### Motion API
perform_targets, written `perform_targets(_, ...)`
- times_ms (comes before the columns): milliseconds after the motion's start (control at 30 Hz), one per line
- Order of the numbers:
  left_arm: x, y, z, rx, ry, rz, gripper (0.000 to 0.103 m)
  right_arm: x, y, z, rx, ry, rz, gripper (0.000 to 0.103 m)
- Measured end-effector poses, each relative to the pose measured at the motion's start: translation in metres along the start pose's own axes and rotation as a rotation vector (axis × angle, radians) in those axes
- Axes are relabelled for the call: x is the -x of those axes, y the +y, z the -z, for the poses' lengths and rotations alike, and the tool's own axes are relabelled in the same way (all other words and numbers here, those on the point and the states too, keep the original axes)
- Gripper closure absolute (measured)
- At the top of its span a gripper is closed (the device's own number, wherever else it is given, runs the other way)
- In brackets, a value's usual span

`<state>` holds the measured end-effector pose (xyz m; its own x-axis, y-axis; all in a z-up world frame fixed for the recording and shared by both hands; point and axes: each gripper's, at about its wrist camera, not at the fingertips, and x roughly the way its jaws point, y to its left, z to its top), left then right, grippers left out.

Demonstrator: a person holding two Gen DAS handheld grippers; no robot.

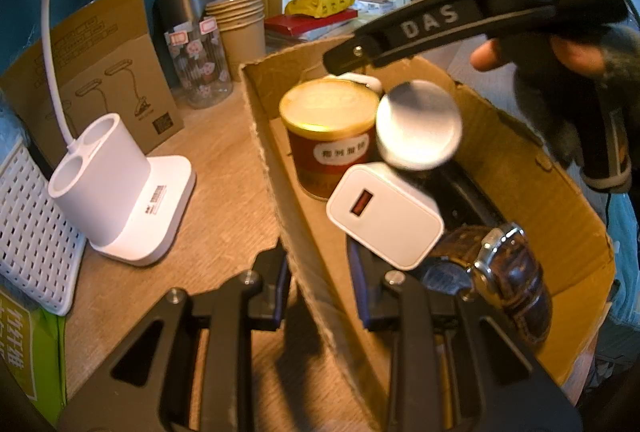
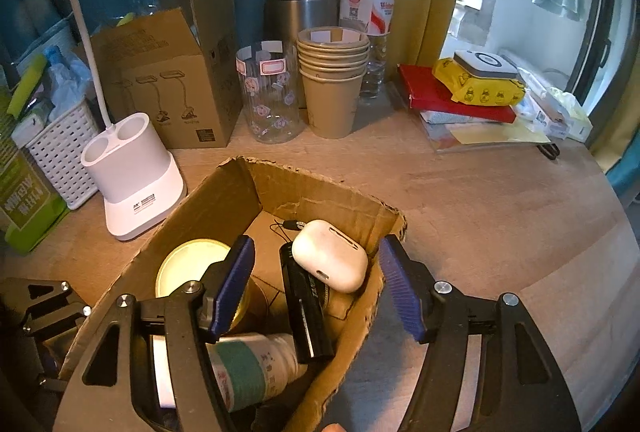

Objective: Organize rigid objects
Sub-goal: 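Open the right gripper, releasing the earbud case, and withdraw it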

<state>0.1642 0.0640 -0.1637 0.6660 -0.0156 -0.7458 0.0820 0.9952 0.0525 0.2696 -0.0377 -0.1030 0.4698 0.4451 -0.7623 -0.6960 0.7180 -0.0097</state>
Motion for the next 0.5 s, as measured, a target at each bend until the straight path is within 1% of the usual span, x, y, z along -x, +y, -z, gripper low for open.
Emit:
perform_targets(200, 0.000, 0.000, 0.000, 0.000, 0.000, 0.000, 0.075, 0.021, 0.000, 0.008, -0.010, -0.021, 0.030, 0.035)
perform_targets(500, -0.001, 0.000, 0.000, -0.001, 0.000, -0.001, 0.075, 0.058, 0.002, 0.030, -0.038, -0.050, 0.068, 0.035)
